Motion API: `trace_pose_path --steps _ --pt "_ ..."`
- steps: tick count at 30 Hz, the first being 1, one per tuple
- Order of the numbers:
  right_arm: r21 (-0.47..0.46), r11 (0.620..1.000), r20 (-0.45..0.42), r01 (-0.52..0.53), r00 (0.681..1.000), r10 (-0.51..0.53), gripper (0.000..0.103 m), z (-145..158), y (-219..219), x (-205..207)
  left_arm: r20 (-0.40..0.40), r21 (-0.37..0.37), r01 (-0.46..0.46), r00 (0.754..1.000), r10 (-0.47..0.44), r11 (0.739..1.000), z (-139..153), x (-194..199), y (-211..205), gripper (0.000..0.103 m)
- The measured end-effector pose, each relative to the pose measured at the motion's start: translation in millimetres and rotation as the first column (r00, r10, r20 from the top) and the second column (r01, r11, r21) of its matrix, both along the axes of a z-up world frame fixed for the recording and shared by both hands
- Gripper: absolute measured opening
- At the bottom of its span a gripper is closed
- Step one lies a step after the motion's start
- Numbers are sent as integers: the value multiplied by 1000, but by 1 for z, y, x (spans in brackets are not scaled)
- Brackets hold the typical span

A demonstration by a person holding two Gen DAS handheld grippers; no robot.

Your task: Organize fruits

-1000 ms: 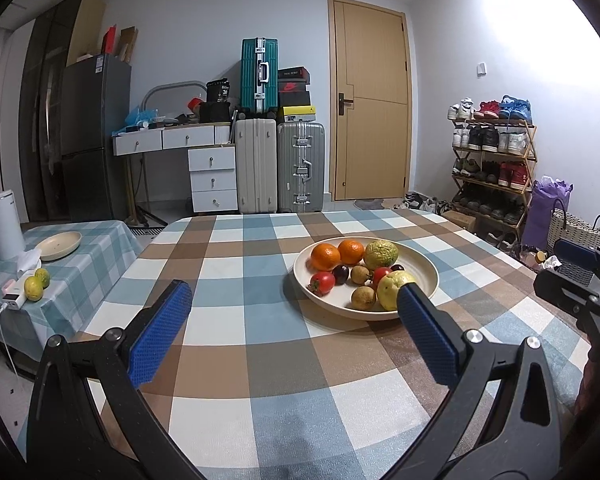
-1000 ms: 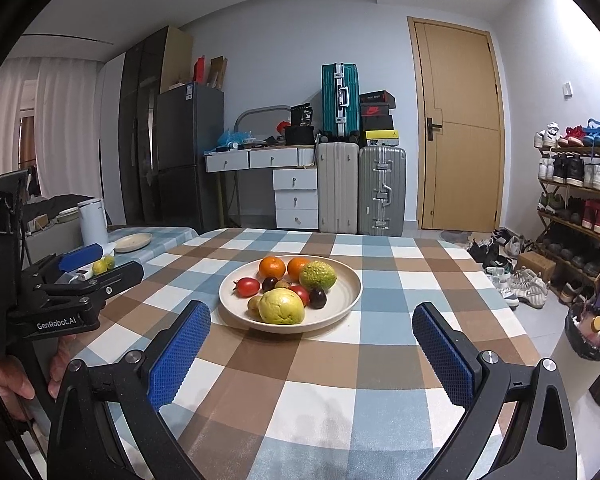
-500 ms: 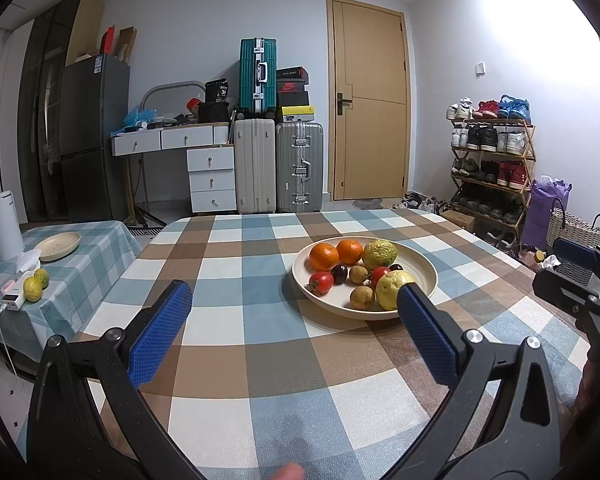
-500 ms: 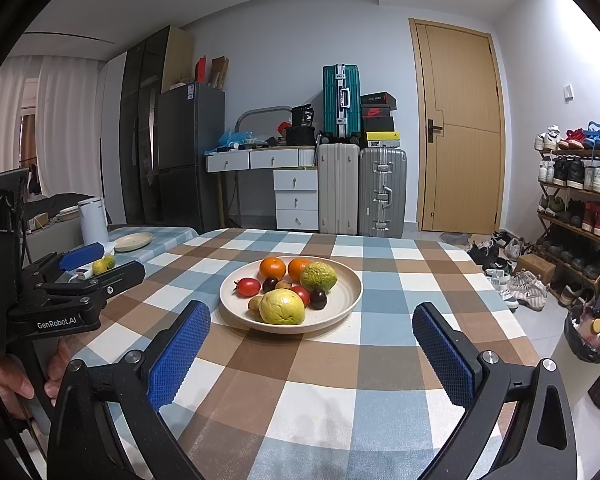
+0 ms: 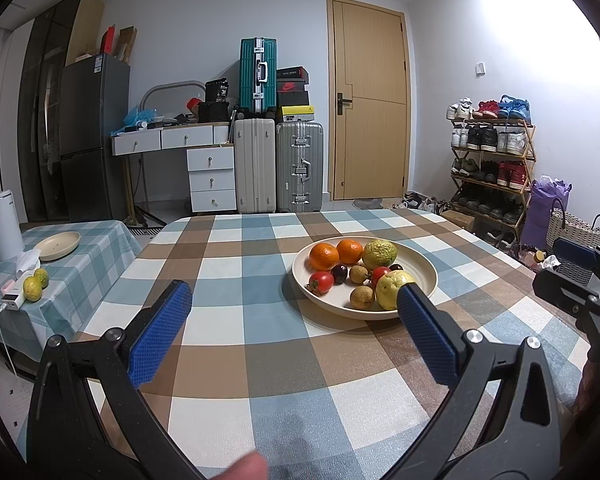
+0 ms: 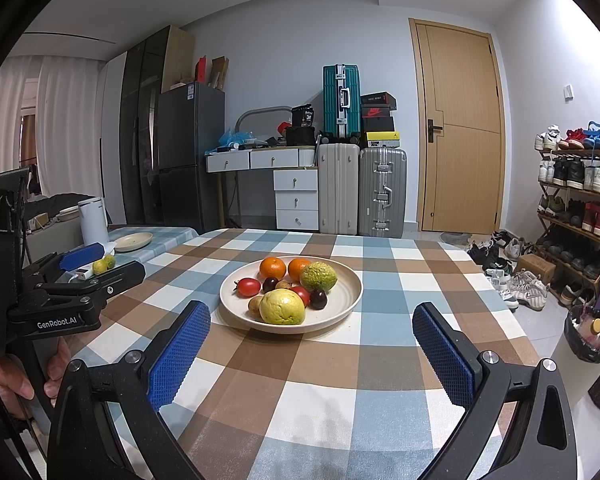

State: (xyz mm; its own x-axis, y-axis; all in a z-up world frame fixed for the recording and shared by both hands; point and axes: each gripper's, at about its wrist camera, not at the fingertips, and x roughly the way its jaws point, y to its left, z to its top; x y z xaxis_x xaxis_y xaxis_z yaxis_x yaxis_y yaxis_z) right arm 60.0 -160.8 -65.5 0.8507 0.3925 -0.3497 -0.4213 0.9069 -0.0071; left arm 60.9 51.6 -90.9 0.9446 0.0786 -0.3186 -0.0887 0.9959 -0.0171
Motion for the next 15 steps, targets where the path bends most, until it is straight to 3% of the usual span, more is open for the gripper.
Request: trace_pose_path --steps 15 --pt "0 1000 0 0 1000 0 103 0 0 0 0 1 12 1000 -12 1000 -1 2 0 103"
